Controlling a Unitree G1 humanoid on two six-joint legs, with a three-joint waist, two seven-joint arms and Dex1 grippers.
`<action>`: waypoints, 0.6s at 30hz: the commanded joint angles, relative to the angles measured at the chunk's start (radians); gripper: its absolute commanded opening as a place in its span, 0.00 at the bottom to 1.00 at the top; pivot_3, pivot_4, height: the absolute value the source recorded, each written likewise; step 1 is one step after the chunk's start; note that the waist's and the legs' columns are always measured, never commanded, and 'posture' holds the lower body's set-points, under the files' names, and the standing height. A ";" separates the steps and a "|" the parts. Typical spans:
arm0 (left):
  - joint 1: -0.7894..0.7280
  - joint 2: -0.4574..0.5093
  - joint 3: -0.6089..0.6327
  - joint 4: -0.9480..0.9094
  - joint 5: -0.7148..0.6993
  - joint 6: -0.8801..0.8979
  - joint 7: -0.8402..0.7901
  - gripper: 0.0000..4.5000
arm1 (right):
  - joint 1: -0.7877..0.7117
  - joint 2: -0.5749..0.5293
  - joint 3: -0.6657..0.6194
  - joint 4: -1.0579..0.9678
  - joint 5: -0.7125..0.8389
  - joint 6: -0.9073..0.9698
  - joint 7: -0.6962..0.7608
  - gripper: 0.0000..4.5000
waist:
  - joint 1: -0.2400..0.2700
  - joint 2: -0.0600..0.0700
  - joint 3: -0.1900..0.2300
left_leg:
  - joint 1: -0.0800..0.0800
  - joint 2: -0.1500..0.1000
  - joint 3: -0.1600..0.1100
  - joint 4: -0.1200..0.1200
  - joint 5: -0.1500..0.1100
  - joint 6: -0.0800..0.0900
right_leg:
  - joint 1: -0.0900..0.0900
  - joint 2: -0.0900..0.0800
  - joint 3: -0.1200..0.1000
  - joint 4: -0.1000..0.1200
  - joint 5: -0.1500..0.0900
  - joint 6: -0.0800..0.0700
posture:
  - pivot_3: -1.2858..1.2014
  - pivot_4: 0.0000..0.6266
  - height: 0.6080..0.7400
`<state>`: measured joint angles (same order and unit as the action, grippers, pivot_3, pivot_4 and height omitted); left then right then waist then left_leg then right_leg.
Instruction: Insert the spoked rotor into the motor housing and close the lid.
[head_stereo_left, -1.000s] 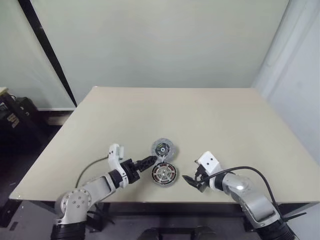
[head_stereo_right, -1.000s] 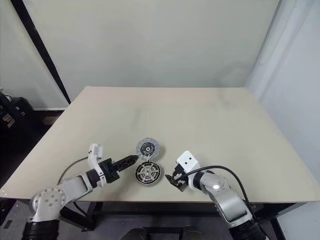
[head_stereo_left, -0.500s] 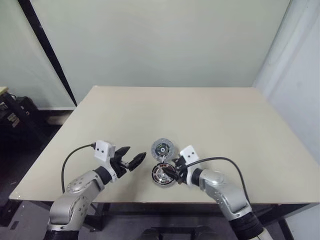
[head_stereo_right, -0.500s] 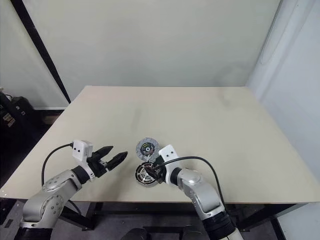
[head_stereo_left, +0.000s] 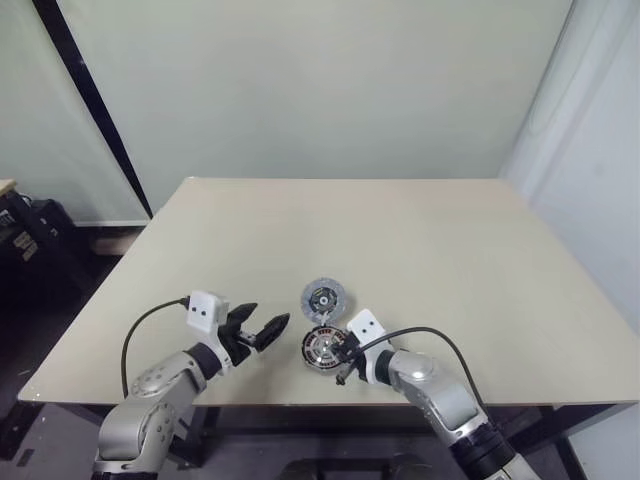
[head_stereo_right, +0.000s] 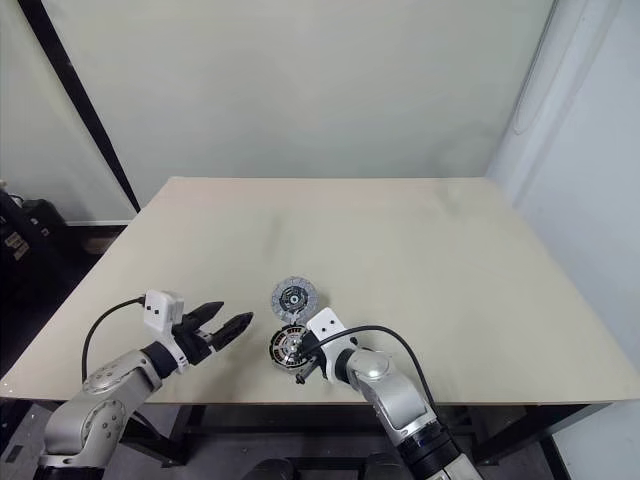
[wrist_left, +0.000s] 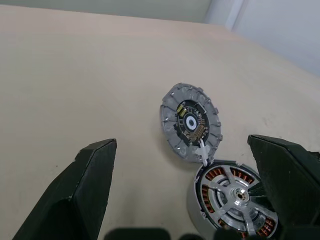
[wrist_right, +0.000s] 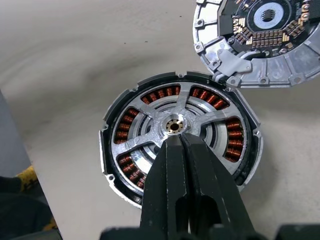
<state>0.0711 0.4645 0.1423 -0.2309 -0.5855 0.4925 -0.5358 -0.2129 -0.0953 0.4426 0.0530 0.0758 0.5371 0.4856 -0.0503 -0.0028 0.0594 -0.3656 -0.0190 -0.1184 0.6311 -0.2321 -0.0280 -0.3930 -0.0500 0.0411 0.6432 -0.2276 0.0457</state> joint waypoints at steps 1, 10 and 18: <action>-0.020 0.005 0.040 -0.047 -0.052 0.078 0.022 1.00 | -0.041 -0.031 -0.008 -0.101 0.011 0.022 0.049 0.09 | 0.000 0.000 0.001 | 0.000 0.000 0.000 0.000 0.000 0.000 | 0.000 0.000 0.000 0.000 0.000 0.000 | 0.52 0.00 1.00; -0.079 -0.001 0.067 -0.040 -0.098 0.259 0.114 0.39 | -0.183 -0.291 0.102 -0.372 -0.040 0.163 0.244 0.76 | 0.001 0.000 0.002 | -0.001 -0.001 -0.002 -0.001 0.002 0.004 | 0.000 0.000 -0.001 0.000 0.000 0.000 | 0.52 0.00 1.00; -0.120 0.017 0.020 -0.032 -0.075 0.400 0.168 0.01 | -0.385 -0.499 0.298 -0.482 -0.134 0.233 0.467 1.00 | 0.001 0.000 0.003 | -0.002 -0.001 -0.002 -0.001 0.002 0.004 | 0.000 0.000 -0.002 -0.001 0.000 0.000 | 0.52 0.00 1.00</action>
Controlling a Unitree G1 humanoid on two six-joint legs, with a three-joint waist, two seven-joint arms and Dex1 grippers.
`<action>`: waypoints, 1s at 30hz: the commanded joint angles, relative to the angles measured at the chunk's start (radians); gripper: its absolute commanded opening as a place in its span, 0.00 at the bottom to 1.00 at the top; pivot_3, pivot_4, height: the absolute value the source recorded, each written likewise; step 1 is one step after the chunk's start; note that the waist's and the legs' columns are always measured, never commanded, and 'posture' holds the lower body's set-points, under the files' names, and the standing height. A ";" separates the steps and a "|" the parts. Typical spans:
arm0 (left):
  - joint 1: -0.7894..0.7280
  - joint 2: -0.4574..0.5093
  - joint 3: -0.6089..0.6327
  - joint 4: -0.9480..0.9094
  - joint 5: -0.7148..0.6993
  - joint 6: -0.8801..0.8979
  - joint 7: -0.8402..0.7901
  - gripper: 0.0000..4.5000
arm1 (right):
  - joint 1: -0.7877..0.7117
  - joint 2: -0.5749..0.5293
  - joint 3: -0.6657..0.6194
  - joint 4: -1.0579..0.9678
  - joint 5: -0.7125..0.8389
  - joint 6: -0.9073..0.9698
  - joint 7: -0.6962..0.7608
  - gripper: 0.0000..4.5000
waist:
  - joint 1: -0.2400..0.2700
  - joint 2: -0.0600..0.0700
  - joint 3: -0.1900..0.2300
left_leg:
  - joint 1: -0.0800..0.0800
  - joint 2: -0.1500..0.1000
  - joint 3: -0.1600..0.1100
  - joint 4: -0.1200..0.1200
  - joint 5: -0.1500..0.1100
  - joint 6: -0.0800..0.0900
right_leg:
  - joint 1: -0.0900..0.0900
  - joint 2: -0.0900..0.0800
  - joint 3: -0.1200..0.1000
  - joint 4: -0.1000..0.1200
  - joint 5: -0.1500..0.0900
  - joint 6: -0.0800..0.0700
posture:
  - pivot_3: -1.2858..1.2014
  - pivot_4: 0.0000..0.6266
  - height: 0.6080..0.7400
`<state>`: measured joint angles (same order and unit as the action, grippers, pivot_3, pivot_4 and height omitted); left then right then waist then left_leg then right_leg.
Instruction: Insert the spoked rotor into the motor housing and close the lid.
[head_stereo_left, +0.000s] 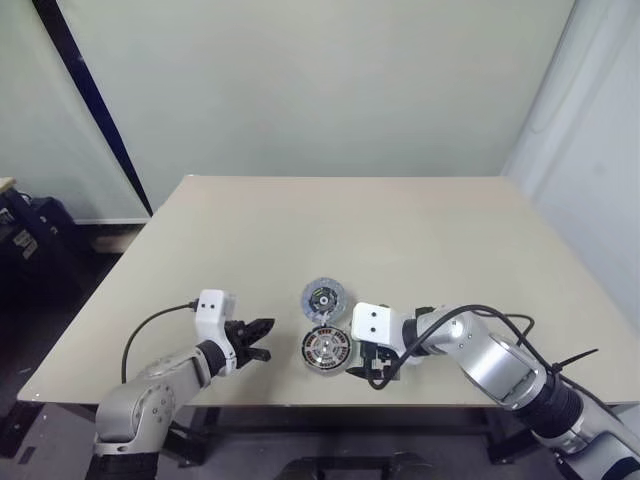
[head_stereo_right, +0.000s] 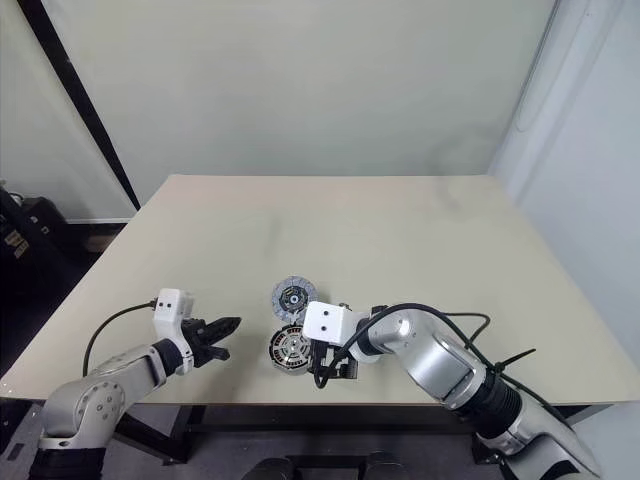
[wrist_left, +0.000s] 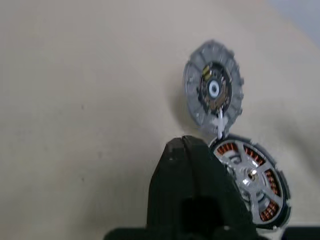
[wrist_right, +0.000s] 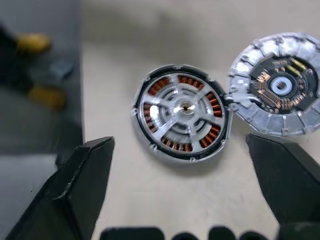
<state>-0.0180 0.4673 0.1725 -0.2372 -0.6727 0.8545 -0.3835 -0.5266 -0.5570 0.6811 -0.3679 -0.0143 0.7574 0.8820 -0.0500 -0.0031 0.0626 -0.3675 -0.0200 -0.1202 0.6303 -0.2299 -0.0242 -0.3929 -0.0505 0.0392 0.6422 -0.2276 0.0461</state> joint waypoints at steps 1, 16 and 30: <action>-0.035 0.016 -0.017 -0.026 0.018 0.056 0.023 0.01 | -0.101 -0.054 0.090 -0.065 -0.065 0.018 0.096 1.00 | 0.000 0.000 0.000 | 0.000 0.000 0.000 0.000 0.000 0.000 | 0.000 0.000 0.000 0.000 0.000 0.000 | 0.52 0.00 1.00; -0.019 -0.019 -0.055 -0.016 0.097 0.074 0.048 0.01 | -0.213 0.069 0.290 0.002 -0.284 0.100 0.125 1.00 | 0.001 0.000 0.000 | -0.001 -0.001 -0.001 0.000 0.000 0.000 | -0.001 -0.001 0.000 0.000 0.000 0.001 | 0.52 0.00 1.00; 0.003 0.024 -0.123 -0.024 0.100 0.075 -0.109 0.01 | -0.167 0.220 0.341 0.145 -0.302 0.155 0.028 1.00 | 0.000 0.000 0.000 | 0.000 -0.001 -0.001 0.000 0.000 0.000 | -0.002 -0.001 -0.001 0.001 0.000 0.000 | 0.52 0.00 1.00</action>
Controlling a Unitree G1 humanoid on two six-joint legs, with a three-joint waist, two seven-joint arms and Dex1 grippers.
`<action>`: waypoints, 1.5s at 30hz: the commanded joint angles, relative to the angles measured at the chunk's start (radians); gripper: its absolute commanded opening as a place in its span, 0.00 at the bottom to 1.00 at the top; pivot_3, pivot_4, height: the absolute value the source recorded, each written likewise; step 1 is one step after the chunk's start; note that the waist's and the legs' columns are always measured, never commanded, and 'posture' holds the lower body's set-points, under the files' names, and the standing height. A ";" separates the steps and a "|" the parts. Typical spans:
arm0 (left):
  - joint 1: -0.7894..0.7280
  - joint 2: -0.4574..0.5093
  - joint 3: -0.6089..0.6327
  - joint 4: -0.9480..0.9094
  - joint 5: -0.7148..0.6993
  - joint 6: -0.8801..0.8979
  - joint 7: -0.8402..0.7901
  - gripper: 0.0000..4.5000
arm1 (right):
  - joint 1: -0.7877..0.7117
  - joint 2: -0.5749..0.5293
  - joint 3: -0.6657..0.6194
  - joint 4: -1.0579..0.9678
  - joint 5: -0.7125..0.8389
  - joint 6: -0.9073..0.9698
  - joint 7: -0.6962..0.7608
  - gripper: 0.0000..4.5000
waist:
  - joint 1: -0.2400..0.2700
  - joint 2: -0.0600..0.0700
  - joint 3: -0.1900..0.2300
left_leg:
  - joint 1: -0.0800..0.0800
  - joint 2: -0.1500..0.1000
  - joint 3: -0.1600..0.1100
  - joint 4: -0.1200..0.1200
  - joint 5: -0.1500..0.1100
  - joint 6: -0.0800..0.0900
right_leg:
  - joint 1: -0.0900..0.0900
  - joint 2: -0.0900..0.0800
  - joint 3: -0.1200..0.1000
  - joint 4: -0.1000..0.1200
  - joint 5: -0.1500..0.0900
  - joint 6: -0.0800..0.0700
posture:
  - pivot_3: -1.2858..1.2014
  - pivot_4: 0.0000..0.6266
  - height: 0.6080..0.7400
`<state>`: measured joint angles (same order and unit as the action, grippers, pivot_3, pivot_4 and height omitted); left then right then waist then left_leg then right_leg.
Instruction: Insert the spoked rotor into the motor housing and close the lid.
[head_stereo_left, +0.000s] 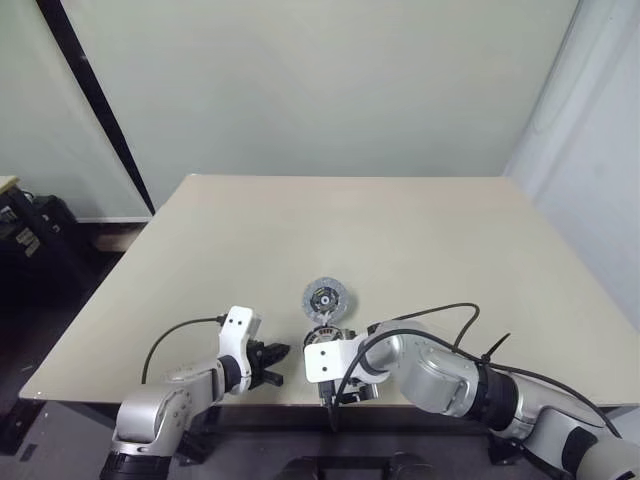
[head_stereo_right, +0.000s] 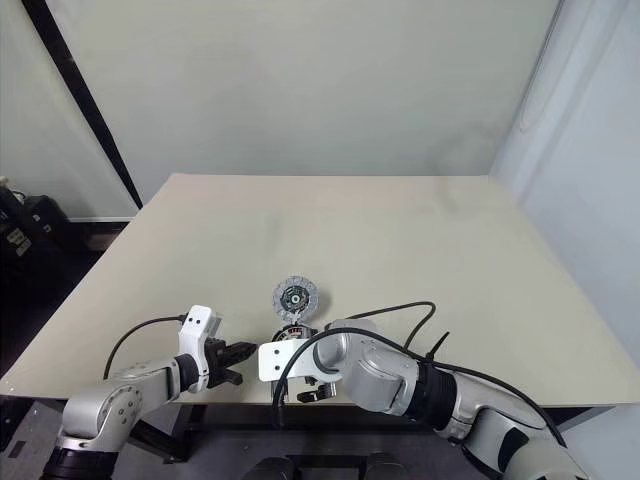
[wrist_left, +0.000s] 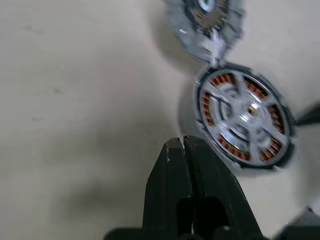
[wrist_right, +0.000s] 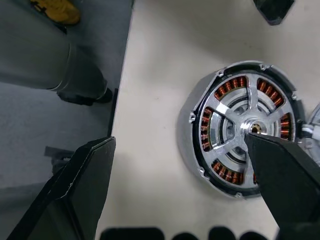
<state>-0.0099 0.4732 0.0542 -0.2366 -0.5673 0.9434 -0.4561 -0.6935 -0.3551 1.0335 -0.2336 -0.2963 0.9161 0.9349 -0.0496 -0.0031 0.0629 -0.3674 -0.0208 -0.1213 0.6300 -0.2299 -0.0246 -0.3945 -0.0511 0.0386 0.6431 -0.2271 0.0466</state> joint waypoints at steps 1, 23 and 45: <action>-0.004 0.020 -0.006 -0.023 -0.002 -0.015 -0.042 0.01 | 0.001 0.024 -0.009 0.024 -0.021 -0.005 -0.031 1.00 | 0.000 0.000 0.000 | 0.000 0.000 0.000 0.000 0.000 0.000 | 0.000 0.000 0.000 0.000 0.000 0.000 | 0.52 0.00 1.00; 0.012 0.006 0.009 -0.018 0.034 -0.047 -0.043 0.00 | 0.100 0.146 -0.156 0.134 0.062 0.088 -0.116 0.01 | -0.001 0.000 0.000 | 0.004 0.001 0.000 0.000 -0.001 -0.003 | 0.002 0.000 0.000 0.001 0.000 0.000 | 0.52 0.00 1.00; -0.008 -0.058 0.088 0.037 0.084 -0.161 0.061 0.00 | 0.078 0.328 -0.330 0.231 0.204 0.185 -0.319 0.39 | -0.001 0.001 0.000 | 0.005 0.001 0.000 0.001 -0.001 -0.005 | 0.000 0.000 0.000 0.003 0.000 -0.001 | 0.52 0.00 1.00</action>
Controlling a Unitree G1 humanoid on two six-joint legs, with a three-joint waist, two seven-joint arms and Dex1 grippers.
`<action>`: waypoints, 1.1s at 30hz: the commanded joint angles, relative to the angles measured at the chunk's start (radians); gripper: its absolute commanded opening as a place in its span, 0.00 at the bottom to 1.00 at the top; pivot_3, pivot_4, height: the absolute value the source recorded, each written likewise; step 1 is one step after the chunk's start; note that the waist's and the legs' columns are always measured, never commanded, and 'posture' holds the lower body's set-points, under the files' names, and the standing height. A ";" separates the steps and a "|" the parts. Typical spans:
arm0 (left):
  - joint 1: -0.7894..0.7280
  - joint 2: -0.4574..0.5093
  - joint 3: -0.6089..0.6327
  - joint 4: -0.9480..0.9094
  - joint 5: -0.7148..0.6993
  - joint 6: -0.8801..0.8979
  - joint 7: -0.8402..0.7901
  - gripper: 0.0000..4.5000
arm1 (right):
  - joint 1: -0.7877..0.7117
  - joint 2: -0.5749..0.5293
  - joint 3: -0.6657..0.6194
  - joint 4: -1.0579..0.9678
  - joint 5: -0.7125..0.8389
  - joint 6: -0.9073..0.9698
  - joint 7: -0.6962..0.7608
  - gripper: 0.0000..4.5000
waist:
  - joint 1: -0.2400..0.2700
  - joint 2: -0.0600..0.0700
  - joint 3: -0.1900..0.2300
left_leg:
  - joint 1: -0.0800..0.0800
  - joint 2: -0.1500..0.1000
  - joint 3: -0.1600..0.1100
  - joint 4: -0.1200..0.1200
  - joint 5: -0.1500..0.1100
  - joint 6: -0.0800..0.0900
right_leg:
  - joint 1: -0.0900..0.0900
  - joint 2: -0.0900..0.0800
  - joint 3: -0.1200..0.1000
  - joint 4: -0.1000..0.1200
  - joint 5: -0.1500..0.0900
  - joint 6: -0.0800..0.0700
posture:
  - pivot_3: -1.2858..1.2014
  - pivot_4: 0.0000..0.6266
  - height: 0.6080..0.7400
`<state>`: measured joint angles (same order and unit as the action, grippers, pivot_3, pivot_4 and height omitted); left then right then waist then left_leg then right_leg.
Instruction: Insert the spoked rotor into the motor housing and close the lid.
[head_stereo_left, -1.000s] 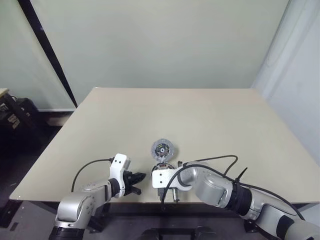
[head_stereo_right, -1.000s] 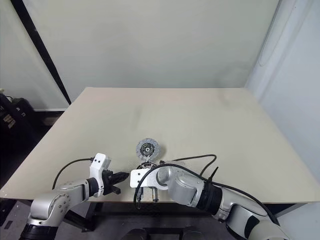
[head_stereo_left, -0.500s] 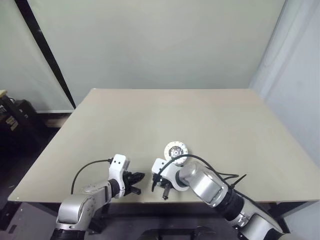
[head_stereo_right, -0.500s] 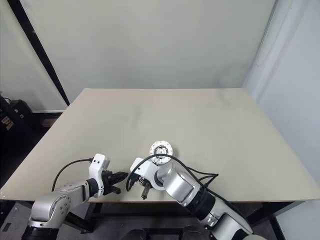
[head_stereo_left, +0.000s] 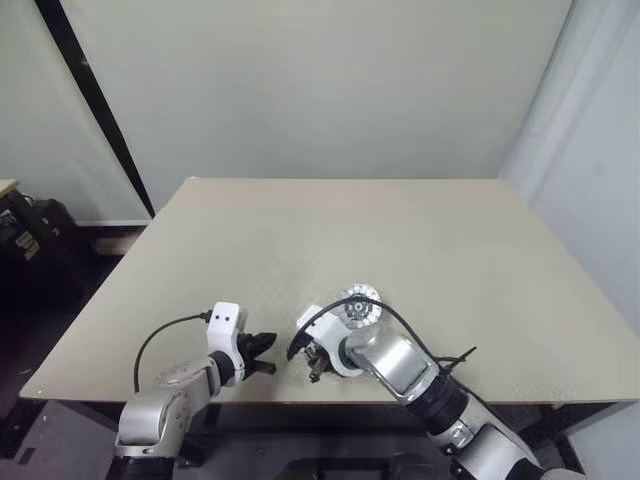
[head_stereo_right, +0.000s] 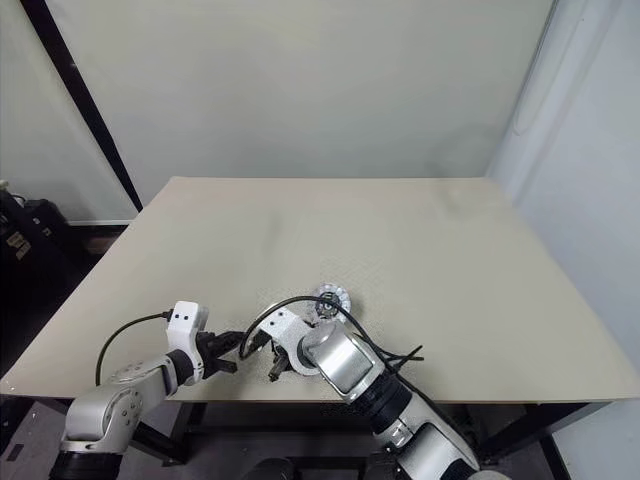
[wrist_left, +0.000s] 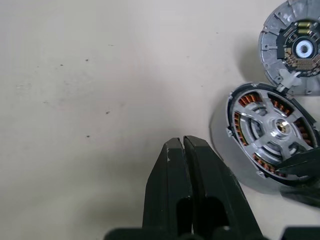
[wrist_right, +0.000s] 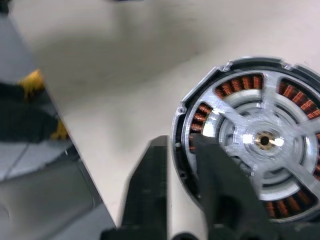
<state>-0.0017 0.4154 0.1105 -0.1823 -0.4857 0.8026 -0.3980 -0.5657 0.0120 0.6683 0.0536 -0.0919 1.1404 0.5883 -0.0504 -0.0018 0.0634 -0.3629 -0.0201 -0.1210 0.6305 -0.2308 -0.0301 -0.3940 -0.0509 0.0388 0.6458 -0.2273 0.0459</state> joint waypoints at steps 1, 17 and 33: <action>-0.015 0.001 0.032 -0.018 0.002 -0.021 0.003 0.00 | -0.065 -0.053 0.040 -0.070 0.008 -0.043 0.042 0.47 | 0.000 0.000 0.000 | 0.000 0.000 0.000 0.000 0.000 0.000 | 0.000 0.000 0.000 0.000 0.000 0.000 | 0.52 0.00 1.00; -0.012 0.009 0.021 -0.036 -0.001 -0.003 -0.013 0.00 | -0.202 -0.310 0.275 -0.171 0.026 -0.127 0.285 0.85 | 0.000 -0.001 -0.001 | -0.015 -0.001 -0.001 -0.002 0.001 0.002 | -0.014 0.000 0.000 0.000 0.002 0.002 | 0.52 0.00 1.00; -0.001 0.013 0.016 -0.056 0.004 0.013 -0.019 0.00 | -0.139 -0.242 0.253 -0.065 0.010 -0.155 0.203 0.56 | 0.000 -0.001 -0.001 | -0.013 -0.001 -0.001 -0.001 0.001 0.002 | -0.013 0.001 0.000 0.000 0.002 0.002 | 0.52 0.00 1.00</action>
<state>0.0022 0.4177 0.1249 -0.1936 -0.4844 0.8178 -0.4146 -0.7073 -0.2331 0.9392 -0.0256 -0.0777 0.9867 0.8037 -0.0502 -0.0033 0.0622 -0.3757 -0.0206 -0.1217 0.6298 -0.2293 -0.0278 -0.4069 -0.0503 0.0385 0.6463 -0.2247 0.0476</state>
